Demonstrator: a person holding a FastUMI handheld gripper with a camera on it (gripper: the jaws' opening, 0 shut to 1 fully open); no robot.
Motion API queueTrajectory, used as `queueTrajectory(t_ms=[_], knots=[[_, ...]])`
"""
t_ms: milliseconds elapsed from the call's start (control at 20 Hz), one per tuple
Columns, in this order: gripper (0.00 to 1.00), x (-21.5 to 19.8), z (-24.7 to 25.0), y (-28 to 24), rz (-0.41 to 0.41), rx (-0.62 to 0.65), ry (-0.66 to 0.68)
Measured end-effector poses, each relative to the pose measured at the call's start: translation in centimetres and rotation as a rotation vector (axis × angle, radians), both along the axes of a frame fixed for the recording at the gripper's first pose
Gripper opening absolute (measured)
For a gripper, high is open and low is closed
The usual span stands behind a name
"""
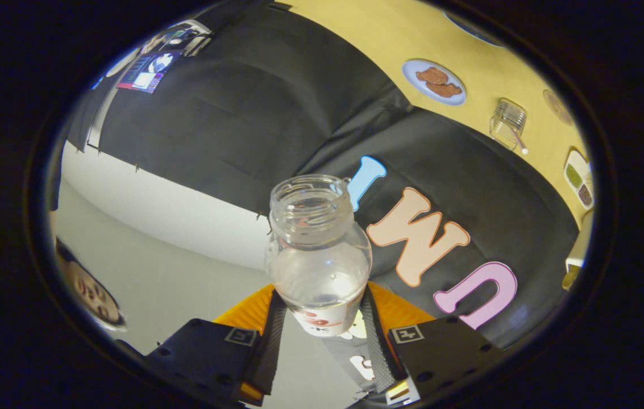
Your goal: Take the bottle from table, then pour the juice into the cup, finally place the bottle on the coaster
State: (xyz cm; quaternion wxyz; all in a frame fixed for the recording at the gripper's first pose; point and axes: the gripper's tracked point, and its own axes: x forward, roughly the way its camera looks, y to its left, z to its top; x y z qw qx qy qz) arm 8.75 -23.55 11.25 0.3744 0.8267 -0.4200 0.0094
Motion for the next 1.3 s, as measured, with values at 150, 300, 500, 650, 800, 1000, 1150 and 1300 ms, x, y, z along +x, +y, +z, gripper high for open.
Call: queueTrajectory(t_ms=[150, 300, 500, 650, 800, 1000, 1150, 1300], knots=[[0.70, -0.1, 0.3, 0.0, 0.000, -0.004, -0.003], [0.70, 0.1, 0.0, 0.2, 0.013, -0.030, 0.017], [0.70, 0.3, -2.0, 0.3, 0.024, -0.047, 0.071], [0.70, 0.6, -3.9, 0.8, 0.044, -0.065, 0.124], [0.70, 1.0, -5.5, 1.5, 0.075, -0.119, 0.204], [0.70, 1.9, -8.0, 3.0, 0.131, -0.254, 0.375], [0.70, 2.4, -9.6, 4.5, 0.190, -0.376, 0.497], [0.70, 2.9, -11.2, 5.4, 0.227, -0.473, 0.593]])
